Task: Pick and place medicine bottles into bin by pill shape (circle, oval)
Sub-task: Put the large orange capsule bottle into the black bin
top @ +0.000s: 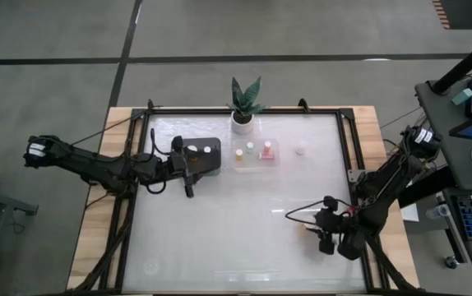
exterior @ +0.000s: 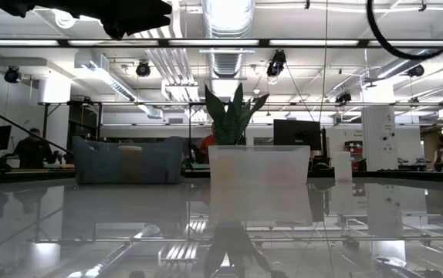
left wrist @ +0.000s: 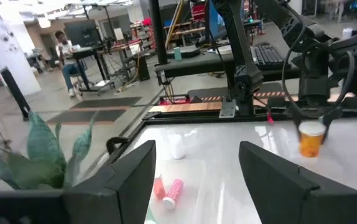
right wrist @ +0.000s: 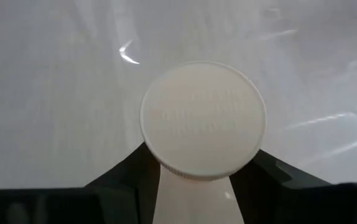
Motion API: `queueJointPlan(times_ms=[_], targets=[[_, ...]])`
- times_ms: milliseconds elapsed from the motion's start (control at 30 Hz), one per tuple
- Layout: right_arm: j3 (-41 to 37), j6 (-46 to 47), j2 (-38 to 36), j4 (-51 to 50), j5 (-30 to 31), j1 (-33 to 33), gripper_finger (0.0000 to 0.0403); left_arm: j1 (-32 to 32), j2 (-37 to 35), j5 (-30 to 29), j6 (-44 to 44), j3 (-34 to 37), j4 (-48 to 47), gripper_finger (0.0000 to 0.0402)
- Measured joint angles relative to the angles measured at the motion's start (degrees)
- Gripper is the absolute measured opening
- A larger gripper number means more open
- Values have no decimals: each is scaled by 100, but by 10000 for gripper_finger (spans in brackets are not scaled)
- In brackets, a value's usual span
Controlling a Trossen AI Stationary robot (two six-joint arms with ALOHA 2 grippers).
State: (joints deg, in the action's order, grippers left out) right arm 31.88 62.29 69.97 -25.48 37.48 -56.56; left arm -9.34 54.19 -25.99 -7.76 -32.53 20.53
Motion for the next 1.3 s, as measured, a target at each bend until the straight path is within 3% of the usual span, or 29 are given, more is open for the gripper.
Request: queueJointPlan(times_ms=[133, 300, 433, 567, 733, 1000, 1167, 1300], targets=[[500, -336, -2, -737, 5, 403, 156, -19, 0, 139, 476, -15, 2, 215], [967, -1628, -2, -1072, -32, 1089, 156, -67, 255, 217, 707, -13, 233, 215], [1189, -2982, -2, -1010, -40, 1781, 156, -126, 678, 257, 516, -87, 295, 215], [1254, -4422, -2, -249, -88, 2619, 157, -138, 1105, 351, 419, -194, 407, 215], [1241, -5801, 96, 1403, -1408, 3814, 157, -138, 1556, 730, 394, -212, 970, 215], [1258, -6701, 936, 3519, -3028, 5168, 157, -136, 2064, 775, 435, -207, 1537, 215], [1615, -6788, 1607, 3751, -3498, 5455, 157, -125, 2330, 740, 742, -211, 1652, 215], [2198, -6847, 2037, 3156, -3771, 5532, 157, -111, 2473, 712, 1077, -214, 1652, 215]])
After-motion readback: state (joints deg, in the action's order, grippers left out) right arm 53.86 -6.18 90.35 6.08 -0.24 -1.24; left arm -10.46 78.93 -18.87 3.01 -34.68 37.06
